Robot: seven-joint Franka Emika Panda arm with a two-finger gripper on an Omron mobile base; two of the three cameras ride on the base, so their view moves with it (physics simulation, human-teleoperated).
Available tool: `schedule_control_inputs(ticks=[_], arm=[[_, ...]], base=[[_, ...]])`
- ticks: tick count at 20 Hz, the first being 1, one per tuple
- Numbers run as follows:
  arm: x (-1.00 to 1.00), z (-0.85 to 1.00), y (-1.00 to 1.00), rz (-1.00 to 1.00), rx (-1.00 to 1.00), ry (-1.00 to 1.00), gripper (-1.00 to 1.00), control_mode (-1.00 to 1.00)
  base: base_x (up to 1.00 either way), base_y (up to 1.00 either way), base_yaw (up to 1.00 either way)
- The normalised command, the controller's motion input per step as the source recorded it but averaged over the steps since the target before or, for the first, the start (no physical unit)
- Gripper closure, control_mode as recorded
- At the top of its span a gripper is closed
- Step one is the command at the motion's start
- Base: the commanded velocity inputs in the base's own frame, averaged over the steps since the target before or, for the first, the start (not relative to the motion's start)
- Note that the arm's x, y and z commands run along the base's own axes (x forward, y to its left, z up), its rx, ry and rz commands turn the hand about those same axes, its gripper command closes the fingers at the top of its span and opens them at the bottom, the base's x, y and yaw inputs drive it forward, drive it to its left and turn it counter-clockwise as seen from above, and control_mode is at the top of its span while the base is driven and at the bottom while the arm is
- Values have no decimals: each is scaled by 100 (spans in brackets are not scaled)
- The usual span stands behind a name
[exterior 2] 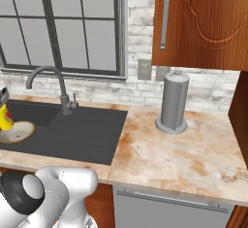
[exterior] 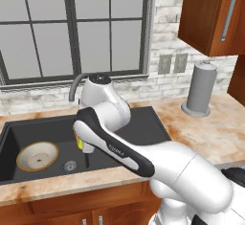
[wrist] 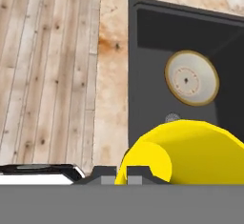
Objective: Remove the orange and orange from the sink. Then move the bowl and cup from the counter to the sink for washing.
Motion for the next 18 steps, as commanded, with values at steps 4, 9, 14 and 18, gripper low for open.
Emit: schedule_control_inputs(ticks=[4, 9, 14, 18], arm=[[28, -23, 38, -13, -6, 0, 100, -100], [29, -24, 34, -17, -9, 1, 100, -100], [32, -18, 27, -10, -2, 8, 100, -100], [32, -18, 18, -1, 0, 6, 100, -100]], base=[[0, 0, 0], [0, 0, 0], [0, 0, 0], [0, 0, 0]])
